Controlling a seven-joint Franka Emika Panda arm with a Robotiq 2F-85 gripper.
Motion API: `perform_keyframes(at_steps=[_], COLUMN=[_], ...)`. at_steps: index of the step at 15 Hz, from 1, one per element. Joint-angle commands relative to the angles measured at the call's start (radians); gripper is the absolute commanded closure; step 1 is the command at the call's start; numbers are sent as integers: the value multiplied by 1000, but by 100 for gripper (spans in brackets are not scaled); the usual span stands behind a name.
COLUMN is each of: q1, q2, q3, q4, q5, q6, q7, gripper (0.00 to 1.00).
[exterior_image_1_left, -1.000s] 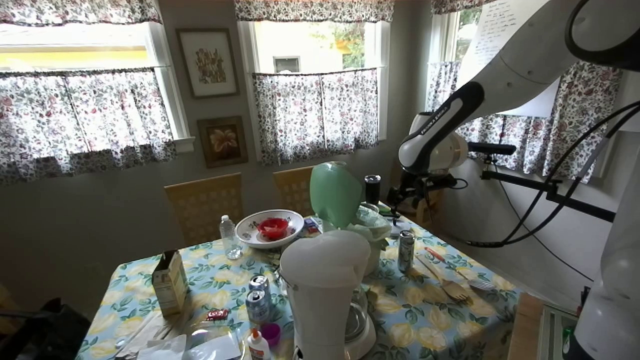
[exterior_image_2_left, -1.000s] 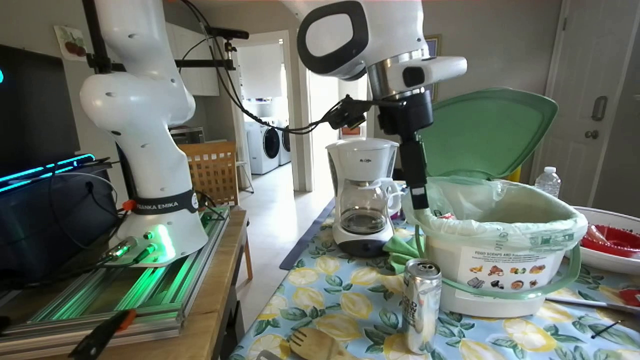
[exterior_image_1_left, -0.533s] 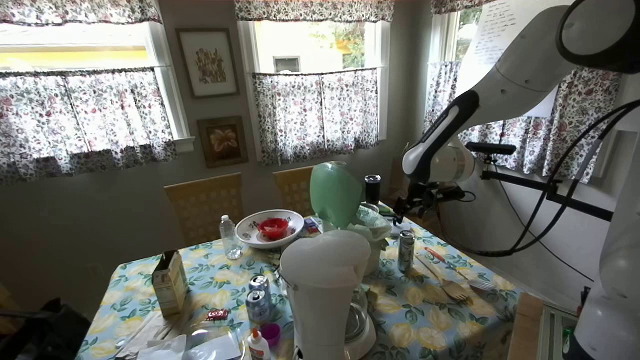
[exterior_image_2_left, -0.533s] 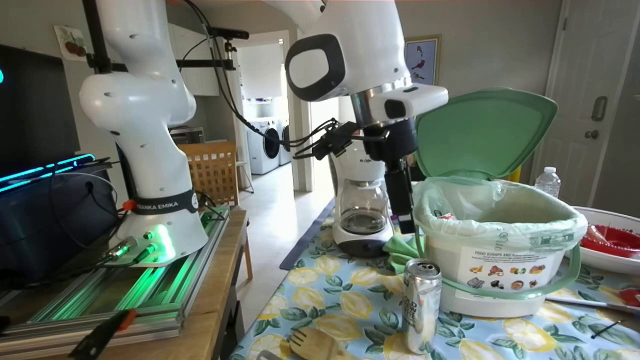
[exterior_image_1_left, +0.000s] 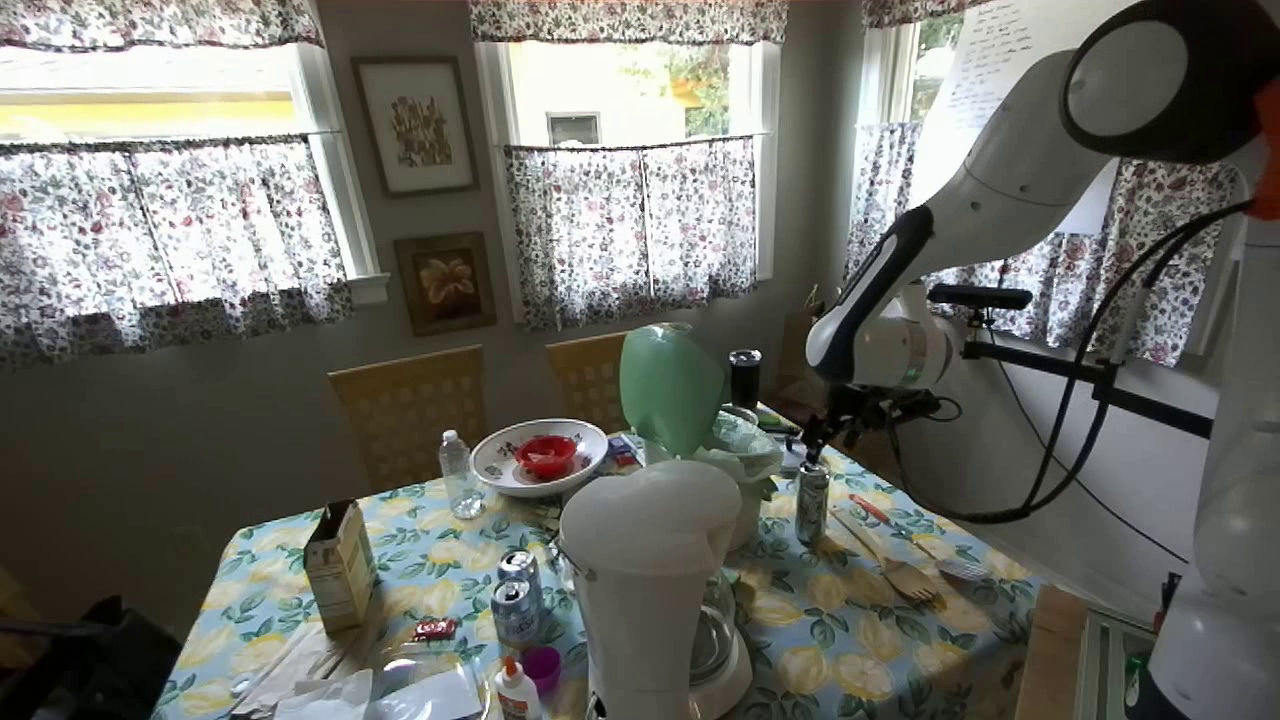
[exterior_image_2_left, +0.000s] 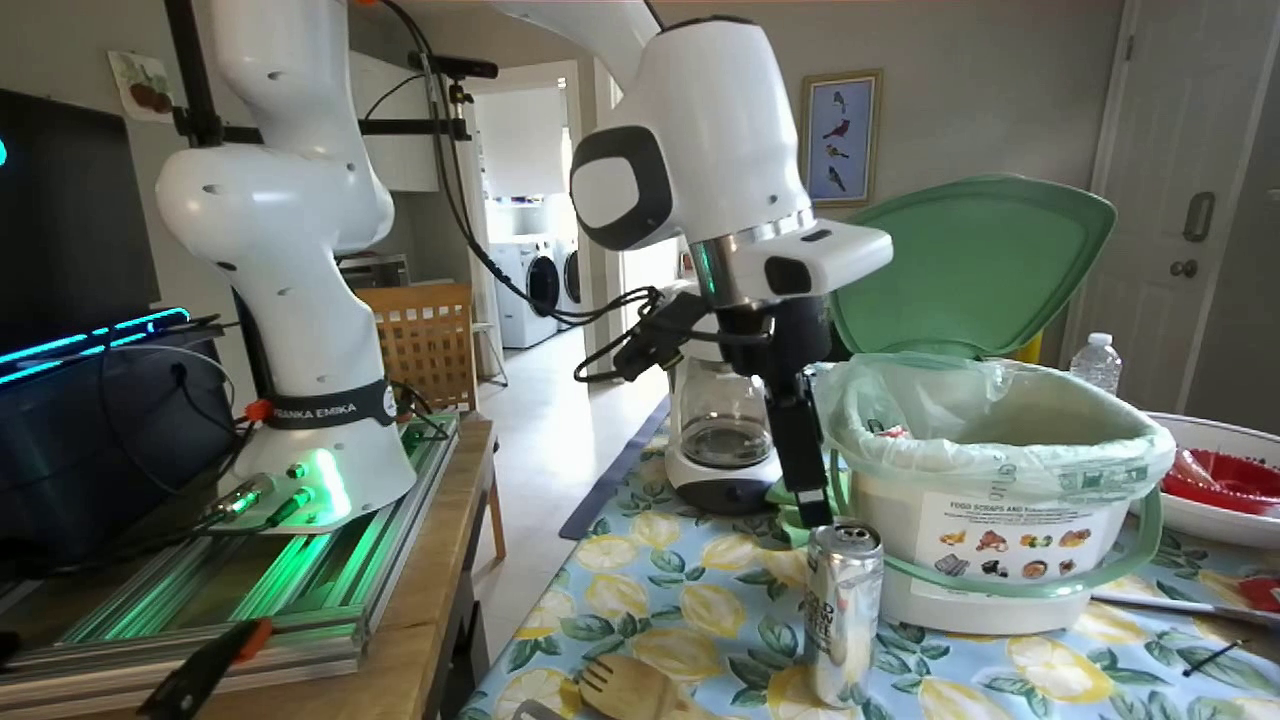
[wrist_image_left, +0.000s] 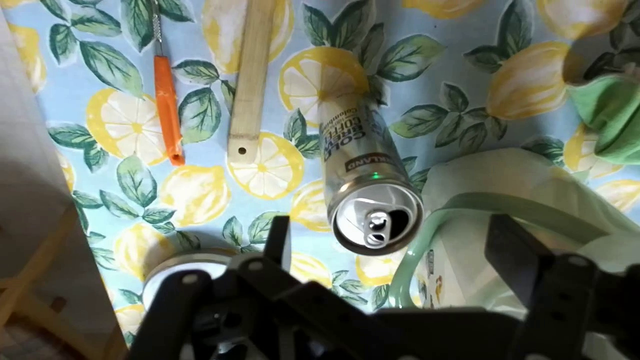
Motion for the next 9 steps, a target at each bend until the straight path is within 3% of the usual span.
perform_keyframes(at_steps=[1,9], q1=[-46,-111], q2=[58,159], q3=[52,139], q4=[27,83], q5=[103,194], q6=[33,105], q7=[-135,-257], gripper=[0,0])
